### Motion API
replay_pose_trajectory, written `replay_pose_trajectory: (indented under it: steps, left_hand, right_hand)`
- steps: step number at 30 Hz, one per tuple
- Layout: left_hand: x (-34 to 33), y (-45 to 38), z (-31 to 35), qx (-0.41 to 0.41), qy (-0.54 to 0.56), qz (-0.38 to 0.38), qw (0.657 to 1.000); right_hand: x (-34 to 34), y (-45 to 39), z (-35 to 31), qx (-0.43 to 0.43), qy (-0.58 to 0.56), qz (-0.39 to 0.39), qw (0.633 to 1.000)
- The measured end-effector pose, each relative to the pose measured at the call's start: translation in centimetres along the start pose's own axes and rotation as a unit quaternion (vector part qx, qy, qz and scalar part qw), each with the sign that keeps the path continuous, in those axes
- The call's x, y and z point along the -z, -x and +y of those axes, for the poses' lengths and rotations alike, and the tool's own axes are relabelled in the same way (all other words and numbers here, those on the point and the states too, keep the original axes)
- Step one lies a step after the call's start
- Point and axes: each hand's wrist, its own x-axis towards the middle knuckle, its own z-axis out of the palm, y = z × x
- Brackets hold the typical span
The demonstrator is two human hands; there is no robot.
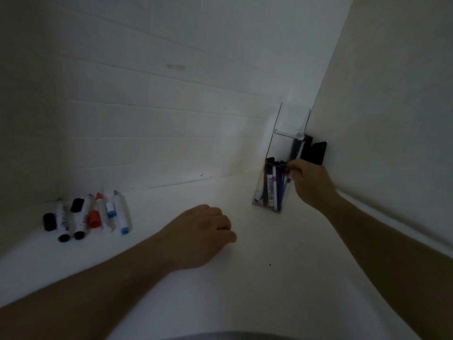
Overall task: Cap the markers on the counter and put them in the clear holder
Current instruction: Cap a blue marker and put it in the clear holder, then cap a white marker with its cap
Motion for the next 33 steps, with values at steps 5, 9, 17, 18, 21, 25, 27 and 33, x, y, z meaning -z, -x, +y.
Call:
replay_pose_trajectory:
  steps: [5, 9, 17, 18, 21, 25, 27, 33]
  left_hand:
    - [0.1, 0.1, -0.4, 0.012, 0.000, 0.008, 1.000]
    - [2.0, 0.4, -2.3, 0.077, 0.012, 0.065, 0.995]
    - [9.7, 6.7, -10.8, 0.430, -0.036, 0.216, 0.876]
    - [10.4, 7.3, -11.3, 0.467, -0.035, 0.233, 0.852]
    - [11.2, 8.5, -12.1, 0.530, -0.035, 0.225, 0.817]
    - [11.0, 9.0, -12.4, 0.549, -0.016, 0.167, 0.819]
    - [10.6, 9.0, -12.2, 0.573, 0.027, 0.127, 0.809]
    - [9.6, 9.1, -12.0, 0.557, 0.033, -0.033, 0.829]
  right_hand:
    - [-0.3, 1.1, -0.9, 0.009, 0.014, 0.037, 0.999]
    - [-1.5, 2.3, -5.0, 0.075, 0.015, 0.125, 0.989]
    - [-9.8, 5.2, -20.0, 0.269, -0.181, -0.082, 0.942]
    - [-10.5, 5.6, -21.7, 0.281, -0.193, -0.121, 0.932]
    - [-11.9, 6.6, -26.0, 0.275, -0.202, -0.233, 0.911]
    - [-13.7, 6.6, -27.5, 0.273, -0.155, -0.249, 0.916]
    - [-14.0, 6.1, -27.1, 0.259, -0.109, -0.243, 0.929]
    - [-13.4, 4.3, -22.7, 0.211, 0.029, -0.211, 0.954]
